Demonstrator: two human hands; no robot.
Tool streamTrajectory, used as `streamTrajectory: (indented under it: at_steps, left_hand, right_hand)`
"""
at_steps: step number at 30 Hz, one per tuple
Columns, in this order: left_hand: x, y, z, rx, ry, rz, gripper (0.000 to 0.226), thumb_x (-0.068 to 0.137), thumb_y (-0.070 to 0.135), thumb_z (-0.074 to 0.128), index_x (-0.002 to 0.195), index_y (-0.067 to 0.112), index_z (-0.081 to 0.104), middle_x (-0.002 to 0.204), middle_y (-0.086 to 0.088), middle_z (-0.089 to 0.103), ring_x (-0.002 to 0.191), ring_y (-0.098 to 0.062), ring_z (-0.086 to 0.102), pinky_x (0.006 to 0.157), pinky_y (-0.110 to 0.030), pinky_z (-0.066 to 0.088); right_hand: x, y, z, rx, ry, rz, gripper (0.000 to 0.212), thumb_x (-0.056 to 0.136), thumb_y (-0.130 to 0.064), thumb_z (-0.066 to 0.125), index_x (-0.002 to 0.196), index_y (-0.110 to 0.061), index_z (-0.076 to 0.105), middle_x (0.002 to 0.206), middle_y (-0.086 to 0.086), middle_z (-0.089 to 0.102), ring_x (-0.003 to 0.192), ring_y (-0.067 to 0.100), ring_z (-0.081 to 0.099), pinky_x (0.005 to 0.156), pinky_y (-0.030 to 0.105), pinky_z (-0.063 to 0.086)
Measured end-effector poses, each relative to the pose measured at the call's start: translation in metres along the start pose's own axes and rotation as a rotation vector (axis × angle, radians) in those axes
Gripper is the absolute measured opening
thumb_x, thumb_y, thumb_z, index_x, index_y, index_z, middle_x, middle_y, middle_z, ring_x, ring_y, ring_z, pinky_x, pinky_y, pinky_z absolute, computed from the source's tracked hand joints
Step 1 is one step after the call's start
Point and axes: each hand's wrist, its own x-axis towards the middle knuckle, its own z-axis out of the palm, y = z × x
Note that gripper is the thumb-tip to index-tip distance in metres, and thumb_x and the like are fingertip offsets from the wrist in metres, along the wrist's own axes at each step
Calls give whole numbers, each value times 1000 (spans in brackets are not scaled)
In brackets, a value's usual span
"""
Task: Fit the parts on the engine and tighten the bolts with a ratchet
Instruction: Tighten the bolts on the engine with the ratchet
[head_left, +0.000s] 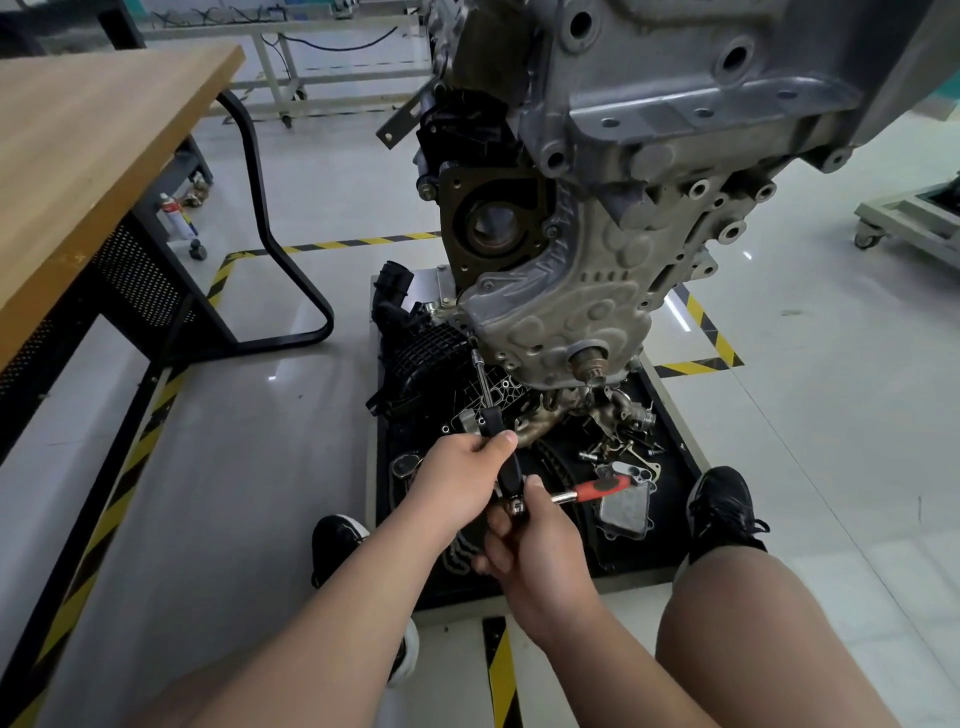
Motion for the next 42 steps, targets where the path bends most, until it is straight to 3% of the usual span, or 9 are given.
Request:
streamTrajectory:
  at_steps: [4, 8, 11, 15, 19, 24, 32, 36, 42]
  left_hand:
    - [-1, 4, -1, 15, 9, 10, 42, 87, 55, 58, 60, 23, 64, 41, 16, 50, 36, 3, 46, 49, -23, 36]
    - [-2, 5, -4, -9, 19, 1, 36, 87, 52, 60, 71, 23, 72, 52, 13, 63, 42, 5, 53, 50, -21, 39]
    - [-3, 6, -6, -2, 27, 12, 39, 86, 54, 60, 71, 19, 71, 47, 13, 57, 39, 4, 49, 50, -22, 37]
    - [-3, 8, -7, -40, -30, -34, 45, 87, 56, 57, 72, 15, 66, 37, 13, 41, 31, -4, 37, 37, -16, 29]
    - [-3, 7, -6, -60, -57, -56, 36, 88, 52, 57, 76, 20, 70, 38, 14, 42, 30, -5, 36, 36, -14, 27]
    - [-5, 7, -10, -13, -116, -86, 41, 82, 62, 58, 75, 24, 70, 43, 10, 55, 33, -4, 48, 35, -15, 31]
    - [-5, 5, -11, 10, -81, -40, 37, 78, 62, 60, 69, 27, 70, 70, 4, 72, 62, -14, 65, 55, -26, 43]
    - [-4, 5, -9, 64, -49, -11, 41, 81, 62, 58, 69, 25, 70, 58, 9, 67, 54, -4, 62, 58, -25, 43]
    - [-7, 8, -7, 72, -62, -6, 43, 85, 60, 57, 74, 21, 70, 46, 15, 58, 41, 4, 53, 53, -23, 39]
  right_hand:
    - [-3, 3, -8, -560, 102, -358, 18, 102, -30, 42, 121, -31, 41, 78, -12, 63, 63, -1, 61, 59, 17, 45]
    - [-3, 6, -8, -891, 54, -537, 33, 102, -31, 41, 130, -35, 24, 71, -11, 58, 59, -4, 58, 50, 15, 38]
    - [-2, 7, -6, -626, 37, -456, 27, 103, -28, 41, 128, -31, 33, 88, -15, 62, 76, -7, 62, 66, 13, 44]
    - [-1, 4, -3, -215, 31, -168, 14, 104, -30, 37, 108, -24, 48, 60, -4, 53, 46, 11, 45, 49, 27, 43]
    - [0, -1, 0, 220, -69, 86, 36, 104, -35, 35, 88, -11, 55, 57, 2, 41, 41, 13, 27, 43, 29, 38]
    - [3, 0, 1, 643, -189, 353, 48, 96, -38, 41, 70, -4, 61, 56, -2, 38, 34, 11, 29, 41, 23, 39]
    - [6, 3, 1, 673, -218, 390, 39, 85, -33, 47, 64, -3, 61, 52, -3, 38, 31, 10, 29, 38, 23, 37]
    - [4, -1, 1, 638, -199, 379, 47, 94, -38, 42, 65, -5, 60, 51, -4, 37, 31, 9, 29, 38, 21, 37]
    - [3, -2, 1, 364, -62, 231, 40, 104, -40, 36, 91, -9, 58, 55, 0, 39, 37, 10, 26, 40, 25, 38]
